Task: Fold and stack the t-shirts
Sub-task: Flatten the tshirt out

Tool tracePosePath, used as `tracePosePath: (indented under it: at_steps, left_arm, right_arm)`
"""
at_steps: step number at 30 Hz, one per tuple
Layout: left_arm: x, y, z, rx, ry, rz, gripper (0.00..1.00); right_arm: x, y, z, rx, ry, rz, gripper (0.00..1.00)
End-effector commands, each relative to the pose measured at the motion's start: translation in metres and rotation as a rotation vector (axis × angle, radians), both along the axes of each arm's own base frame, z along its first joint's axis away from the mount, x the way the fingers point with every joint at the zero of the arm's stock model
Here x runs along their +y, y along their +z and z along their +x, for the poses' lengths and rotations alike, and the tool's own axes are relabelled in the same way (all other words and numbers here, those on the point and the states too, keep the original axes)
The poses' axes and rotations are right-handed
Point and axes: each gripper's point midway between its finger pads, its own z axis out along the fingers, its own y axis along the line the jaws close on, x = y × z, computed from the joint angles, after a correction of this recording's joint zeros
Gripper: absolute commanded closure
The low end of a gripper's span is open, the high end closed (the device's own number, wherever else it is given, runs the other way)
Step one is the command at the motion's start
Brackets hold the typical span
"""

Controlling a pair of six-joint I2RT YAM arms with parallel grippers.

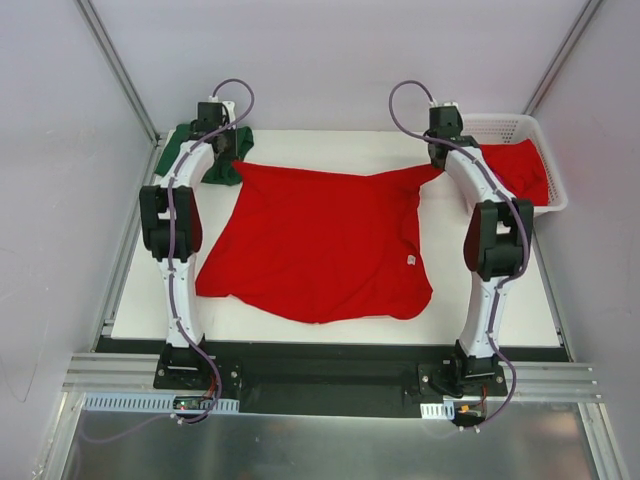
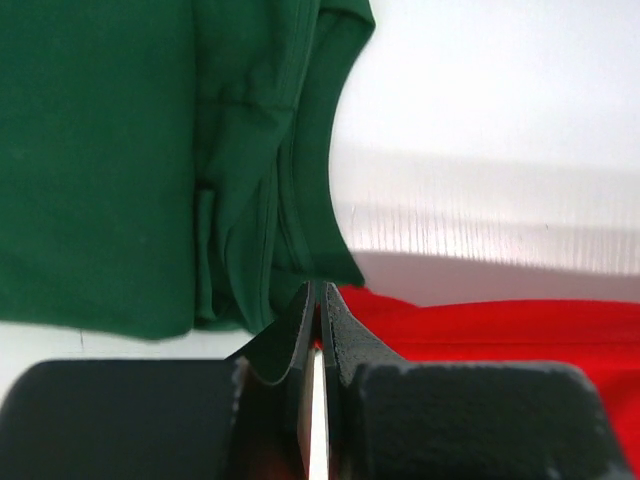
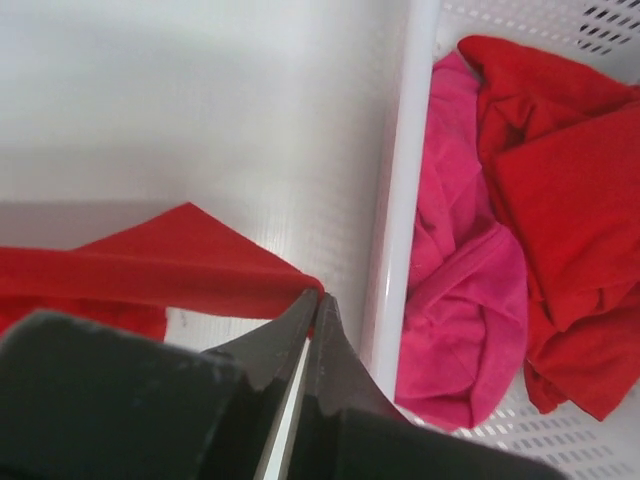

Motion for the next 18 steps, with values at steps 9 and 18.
tracePosePath:
  at_steps: [9,18]
  left_arm:
    - [-0.043,0.3,-0.152,-0.44,-0.168,-0.186,1.0]
    - [-0.065,0.404,-0.335,-0.679,-0.369,-0.235,1.0]
  right_arm:
    - [0.034,0.336,-0.146,-0.583,0.308,0.255,0.99]
    - [0.07,0.428,-0.312,-0.862,0.62,0.408,0.99]
